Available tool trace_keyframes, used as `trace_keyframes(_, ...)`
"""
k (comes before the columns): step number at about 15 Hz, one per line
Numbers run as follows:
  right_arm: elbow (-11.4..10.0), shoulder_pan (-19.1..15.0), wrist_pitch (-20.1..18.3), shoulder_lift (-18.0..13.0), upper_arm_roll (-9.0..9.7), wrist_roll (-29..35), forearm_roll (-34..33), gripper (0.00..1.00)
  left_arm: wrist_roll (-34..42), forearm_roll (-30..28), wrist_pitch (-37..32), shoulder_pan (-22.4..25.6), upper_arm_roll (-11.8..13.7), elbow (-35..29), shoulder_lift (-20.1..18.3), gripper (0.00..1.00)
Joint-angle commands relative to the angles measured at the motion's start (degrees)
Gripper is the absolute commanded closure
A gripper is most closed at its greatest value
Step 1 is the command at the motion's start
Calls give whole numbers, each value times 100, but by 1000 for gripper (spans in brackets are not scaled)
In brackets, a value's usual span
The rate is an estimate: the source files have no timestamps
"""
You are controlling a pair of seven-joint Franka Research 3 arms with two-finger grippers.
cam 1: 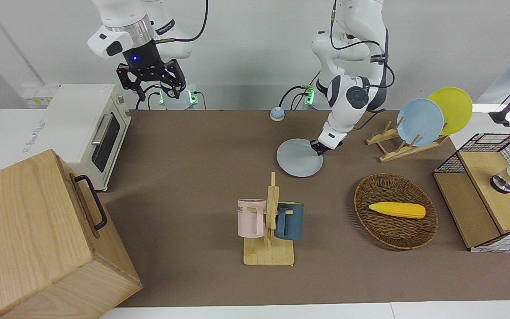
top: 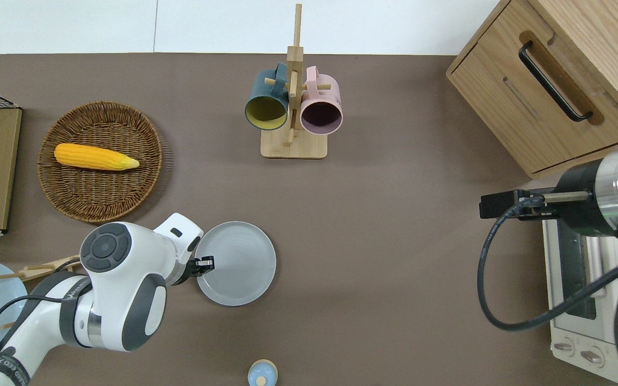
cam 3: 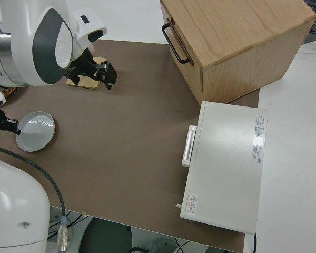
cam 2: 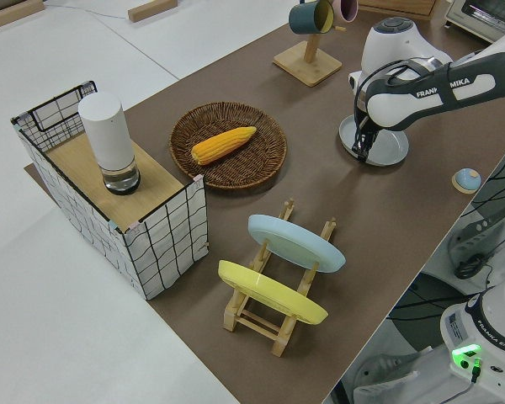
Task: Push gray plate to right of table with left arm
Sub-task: 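Push the gray plate with the left gripper toward the toaster oven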
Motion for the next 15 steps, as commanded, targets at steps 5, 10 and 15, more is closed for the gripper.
trace_keyframes(5, 83, -37, -31, 36, 15, 12, 92, 5, -904, -205, 482, -871, 56, -54, 187, 1000)
trace_keyframes(10, 83, -37, -31, 36, 24, 12, 92, 5, -1476, -336, 720, -1267, -49, -28, 231, 1000)
trace_keyframes(15, 83, -37, -31, 36, 15, 12, 92, 5, -2231, -363, 1027, -1276, -558, 60, 275, 1000)
